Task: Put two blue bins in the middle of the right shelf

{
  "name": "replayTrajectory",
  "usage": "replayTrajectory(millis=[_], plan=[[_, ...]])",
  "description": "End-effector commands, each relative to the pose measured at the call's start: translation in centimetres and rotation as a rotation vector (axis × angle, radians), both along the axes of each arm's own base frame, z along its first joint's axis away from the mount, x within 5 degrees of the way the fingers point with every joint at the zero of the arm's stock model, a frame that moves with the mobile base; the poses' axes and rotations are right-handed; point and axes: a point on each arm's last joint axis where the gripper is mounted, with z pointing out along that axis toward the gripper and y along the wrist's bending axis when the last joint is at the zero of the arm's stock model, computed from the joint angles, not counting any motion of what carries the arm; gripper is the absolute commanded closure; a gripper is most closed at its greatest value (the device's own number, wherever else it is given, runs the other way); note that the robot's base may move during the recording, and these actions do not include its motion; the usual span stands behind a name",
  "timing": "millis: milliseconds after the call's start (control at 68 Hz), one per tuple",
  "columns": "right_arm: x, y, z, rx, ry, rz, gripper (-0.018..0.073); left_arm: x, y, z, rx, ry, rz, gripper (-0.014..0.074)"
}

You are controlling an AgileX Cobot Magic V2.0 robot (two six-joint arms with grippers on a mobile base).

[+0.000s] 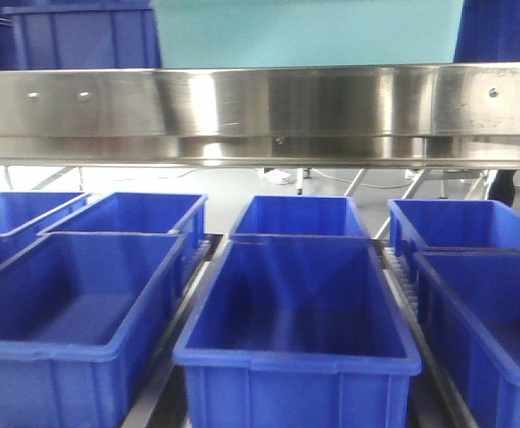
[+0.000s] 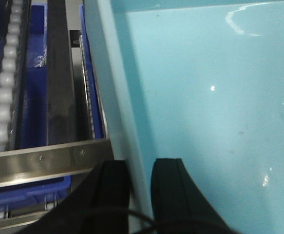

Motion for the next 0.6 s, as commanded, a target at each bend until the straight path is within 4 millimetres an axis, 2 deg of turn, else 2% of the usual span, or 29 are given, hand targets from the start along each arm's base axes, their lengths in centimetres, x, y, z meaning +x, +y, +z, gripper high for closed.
replayTrajectory(millis=[0,588], plan=[[-0.29,-0.14,1.09,0.025,-0.071,0.01,0.0711,-0.49,-0.05,0.9,-0.029,-0.044,-0.022,0.0708],[-0.29,-0.14,1.09,0.025,-0.071,0.01,0.0711,-0.49,-0.05,0.9,-0.029,-0.044,-0.022,0.0708]])
